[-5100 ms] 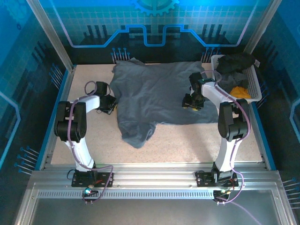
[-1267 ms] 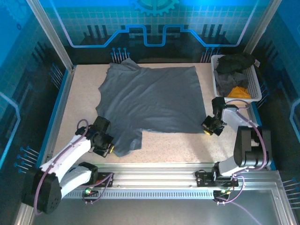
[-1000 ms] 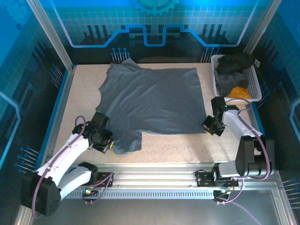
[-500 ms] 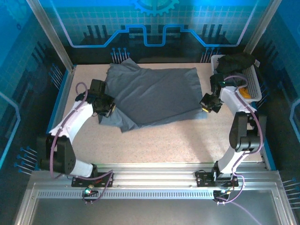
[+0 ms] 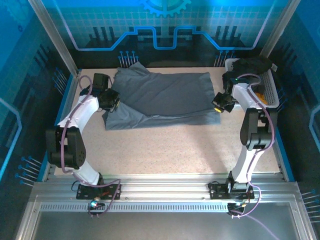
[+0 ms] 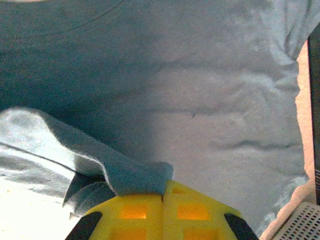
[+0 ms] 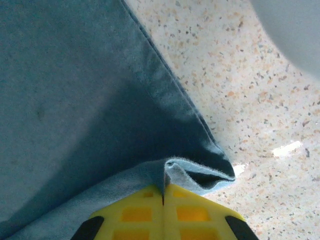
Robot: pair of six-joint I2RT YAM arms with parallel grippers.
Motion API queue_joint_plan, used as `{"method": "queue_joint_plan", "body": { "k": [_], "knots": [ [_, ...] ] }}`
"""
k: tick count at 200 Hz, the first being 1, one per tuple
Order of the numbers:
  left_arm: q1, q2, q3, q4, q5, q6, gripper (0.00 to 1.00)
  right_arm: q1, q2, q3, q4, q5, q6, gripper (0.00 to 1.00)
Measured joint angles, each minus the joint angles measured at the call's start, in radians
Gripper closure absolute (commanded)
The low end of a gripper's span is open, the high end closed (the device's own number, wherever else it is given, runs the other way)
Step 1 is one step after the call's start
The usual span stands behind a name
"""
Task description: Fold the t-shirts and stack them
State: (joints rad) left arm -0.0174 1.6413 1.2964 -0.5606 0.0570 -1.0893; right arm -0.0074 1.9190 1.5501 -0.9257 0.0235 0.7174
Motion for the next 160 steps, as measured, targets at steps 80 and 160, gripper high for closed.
{"method": "queue_joint_plan", "body": {
  "k": [80, 160],
  "knots": [
    [0.008, 0.127, 0.108, 0.051, 0.000, 0.054, 1.00, 0.000, 0.116, 0.116, -0.031, 0.007, 0.000, 1.00],
    [0.023, 0.208, 0.162, 0.076, 0.004, 0.084, 1.00, 0.000, 0.179, 0.194, -0.051, 0.022, 0.000, 1.00]
  ]
}}
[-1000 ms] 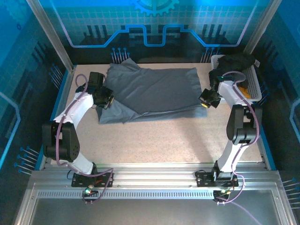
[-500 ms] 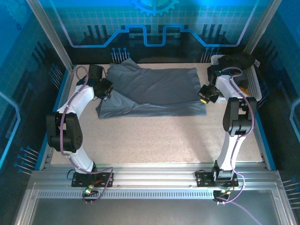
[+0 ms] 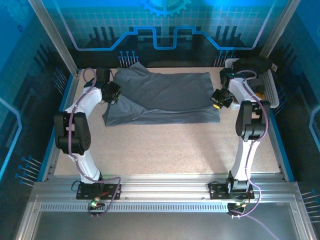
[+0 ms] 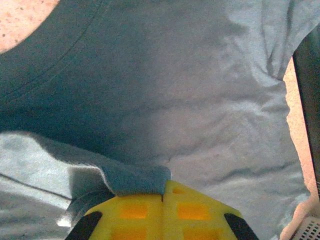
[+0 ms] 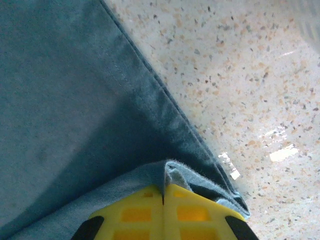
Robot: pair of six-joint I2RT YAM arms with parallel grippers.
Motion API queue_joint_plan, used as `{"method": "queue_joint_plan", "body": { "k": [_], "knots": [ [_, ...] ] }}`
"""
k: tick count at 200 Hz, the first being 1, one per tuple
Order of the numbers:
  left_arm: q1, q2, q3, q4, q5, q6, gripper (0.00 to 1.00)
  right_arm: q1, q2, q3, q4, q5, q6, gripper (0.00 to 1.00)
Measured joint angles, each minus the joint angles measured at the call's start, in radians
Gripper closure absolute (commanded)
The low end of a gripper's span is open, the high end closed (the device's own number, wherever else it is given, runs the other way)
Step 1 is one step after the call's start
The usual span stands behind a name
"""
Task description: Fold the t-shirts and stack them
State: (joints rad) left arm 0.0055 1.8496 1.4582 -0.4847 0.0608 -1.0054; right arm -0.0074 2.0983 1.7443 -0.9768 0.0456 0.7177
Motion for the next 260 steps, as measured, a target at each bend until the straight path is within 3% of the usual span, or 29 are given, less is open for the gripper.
{"method": "queue_joint_plan", "body": {
  "k": [71, 86, 109, 126, 153, 194, 260],
  "knots": [
    [0.009, 0.069, 0.062, 0.017, 0.000, 0.020, 1.00, 0.000, 0.066, 0.084, -0.015, -0.001, -0.001, 0.98],
    [0.015, 0.087, 0.072, 0.019, 0.002, 0.033, 0.76, 0.000, 0.084, 0.111, -0.018, -0.009, -0.005, 0.83],
    [0.022, 0.108, 0.084, 0.023, 0.007, 0.060, 0.54, 0.000, 0.100, 0.140, -0.017, -0.023, -0.036, 0.55],
    [0.024, 0.103, 0.082, 0.023, 0.003, 0.089, 0.47, 0.001, 0.098, 0.141, -0.019, -0.032, -0.063, 0.46],
    [0.024, -0.002, -0.049, 0.053, -0.013, 0.095, 0.52, 0.007, 0.049, 0.077, -0.002, -0.034, -0.105, 0.47],
    [0.023, -0.236, -0.349, 0.072, 0.000, 0.044, 0.73, 0.042, -0.147, -0.179, 0.048, -0.027, -0.145, 0.68],
    [0.042, -0.057, -0.333, 0.068, 0.012, 0.037, 0.79, 0.050, -0.084, -0.248, 0.093, -0.014, -0.193, 0.71]
  ]
}}
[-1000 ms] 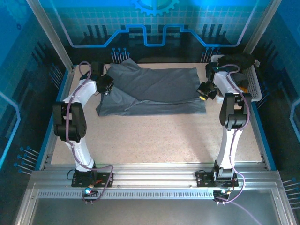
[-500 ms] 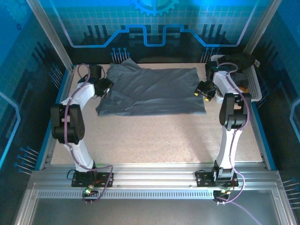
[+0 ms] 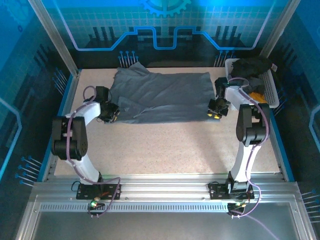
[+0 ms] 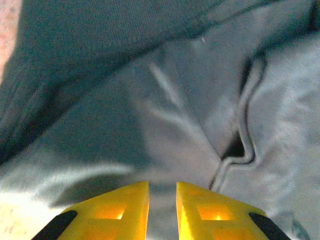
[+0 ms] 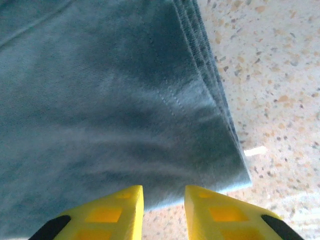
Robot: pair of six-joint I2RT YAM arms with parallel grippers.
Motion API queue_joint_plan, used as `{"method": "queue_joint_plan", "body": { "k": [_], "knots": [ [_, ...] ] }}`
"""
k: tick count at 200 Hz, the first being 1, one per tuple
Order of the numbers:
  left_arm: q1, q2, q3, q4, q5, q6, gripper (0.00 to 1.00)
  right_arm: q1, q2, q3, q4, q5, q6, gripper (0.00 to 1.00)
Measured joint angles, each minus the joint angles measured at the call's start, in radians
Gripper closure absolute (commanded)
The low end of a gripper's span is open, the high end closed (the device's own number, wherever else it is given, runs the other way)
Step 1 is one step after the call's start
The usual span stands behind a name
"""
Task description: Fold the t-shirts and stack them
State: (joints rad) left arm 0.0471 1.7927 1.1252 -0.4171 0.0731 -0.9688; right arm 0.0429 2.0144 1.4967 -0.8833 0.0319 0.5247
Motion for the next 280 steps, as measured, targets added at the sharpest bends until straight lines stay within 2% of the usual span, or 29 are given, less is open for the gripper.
{"method": "queue_joint_plan", "body": {
  "k": [39, 70, 97, 110, 127, 145, 181, 214, 240, 280],
  "knots": [
    [0.033, 0.137, 0.126, -0.032, -0.051, 0.064, 0.81, 0.000, 0.085, 0.049, -0.030, 0.036, -0.024, 0.69],
    [0.050, 0.140, 0.124, -0.053, -0.073, 0.097, 0.81, 0.006, 0.097, 0.063, -0.045, 0.048, -0.042, 0.68],
    [0.050, 0.086, 0.039, -0.029, -0.076, 0.104, 0.81, 0.027, 0.094, 0.057, -0.050, 0.073, -0.048, 0.67],
    [0.051, 0.043, -0.014, -0.030, -0.077, 0.104, 0.76, 0.038, 0.084, 0.041, -0.050, 0.084, -0.048, 0.67],
    [0.053, -0.009, -0.061, -0.046, -0.089, 0.103, 0.62, 0.049, 0.063, 0.009, -0.048, 0.093, -0.048, 0.66],
    [0.054, -0.064, -0.068, -0.081, -0.120, 0.111, 0.60, 0.050, 0.049, -0.011, -0.051, 0.098, -0.052, 0.66],
    [0.040, -0.165, -0.056, -0.121, -0.161, 0.114, 0.63, 0.048, 0.034, -0.029, -0.051, 0.100, -0.068, 0.63],
    [-0.049, -0.201, -0.071, -0.121, -0.130, 0.050, 0.68, 0.048, -0.010, -0.051, -0.072, 0.098, -0.087, 0.60],
    [-0.099, -0.180, -0.126, -0.101, -0.082, -0.027, 0.71, 0.050, -0.050, -0.050, -0.073, 0.089, -0.093, 0.60],
    [-0.078, -0.077, -0.122, -0.079, -0.088, -0.046, 0.76, 0.061, -0.030, -0.039, -0.057, 0.061, -0.097, 0.60]
  ]
}}
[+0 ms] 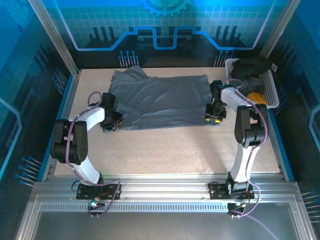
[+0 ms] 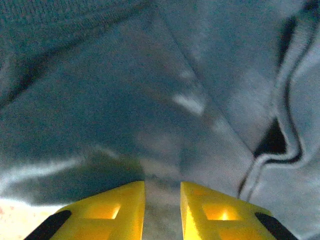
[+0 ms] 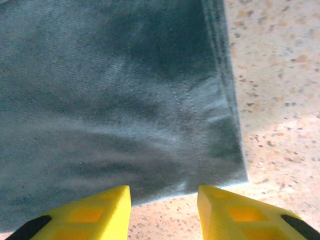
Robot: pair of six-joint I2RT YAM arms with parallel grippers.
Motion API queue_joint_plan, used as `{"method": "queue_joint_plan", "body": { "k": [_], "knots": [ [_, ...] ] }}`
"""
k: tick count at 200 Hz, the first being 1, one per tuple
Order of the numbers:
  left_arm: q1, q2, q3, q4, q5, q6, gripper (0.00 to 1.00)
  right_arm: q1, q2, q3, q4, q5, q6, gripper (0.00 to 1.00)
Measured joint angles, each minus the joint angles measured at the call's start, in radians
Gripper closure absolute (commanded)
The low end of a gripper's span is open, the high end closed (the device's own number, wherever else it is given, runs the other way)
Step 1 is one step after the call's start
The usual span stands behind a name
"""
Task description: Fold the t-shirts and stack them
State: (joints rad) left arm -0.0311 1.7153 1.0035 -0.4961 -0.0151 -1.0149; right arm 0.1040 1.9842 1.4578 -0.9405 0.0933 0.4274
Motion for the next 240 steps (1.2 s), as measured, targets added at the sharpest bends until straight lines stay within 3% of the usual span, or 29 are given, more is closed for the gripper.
{"method": "queue_joint_plan", "body": {
  "k": [71, 140, 153, 177, 209, 240],
  "knots": [
    [0.050, 0.002, -0.038, 0.028, -0.015, 0.032, 0.77, 0.029, 0.066, 0.002, 0.008, 0.008, -0.007, 0.60],
    [0.104, -0.209, -0.245, -0.039, -0.025, 0.084, 0.76, 0.113, -0.165, -0.332, 0.011, 0.002, 0.061, 0.60],
    [0.116, -0.239, -0.263, -0.068, -0.034, 0.098, 0.73, 0.128, -0.201, -0.374, 0.006, 0.002, 0.077, 0.59],
    [0.122, -0.276, -0.262, -0.107, -0.045, 0.102, 0.57, 0.137, -0.262, -0.409, -0.002, 0.005, 0.092, 0.52],
    [0.064, -0.325, -0.190, -0.143, -0.060, 0.069, 0.49, 0.142, -0.390, -0.391, 0.045, -0.039, 0.062, 0.38],
    [-0.052, -0.330, -0.162, -0.102, -0.005, -0.019, 0.46, 0.152, -0.488, -0.358, 0.178, -0.236, 0.015, 0.35]
  ]
}}
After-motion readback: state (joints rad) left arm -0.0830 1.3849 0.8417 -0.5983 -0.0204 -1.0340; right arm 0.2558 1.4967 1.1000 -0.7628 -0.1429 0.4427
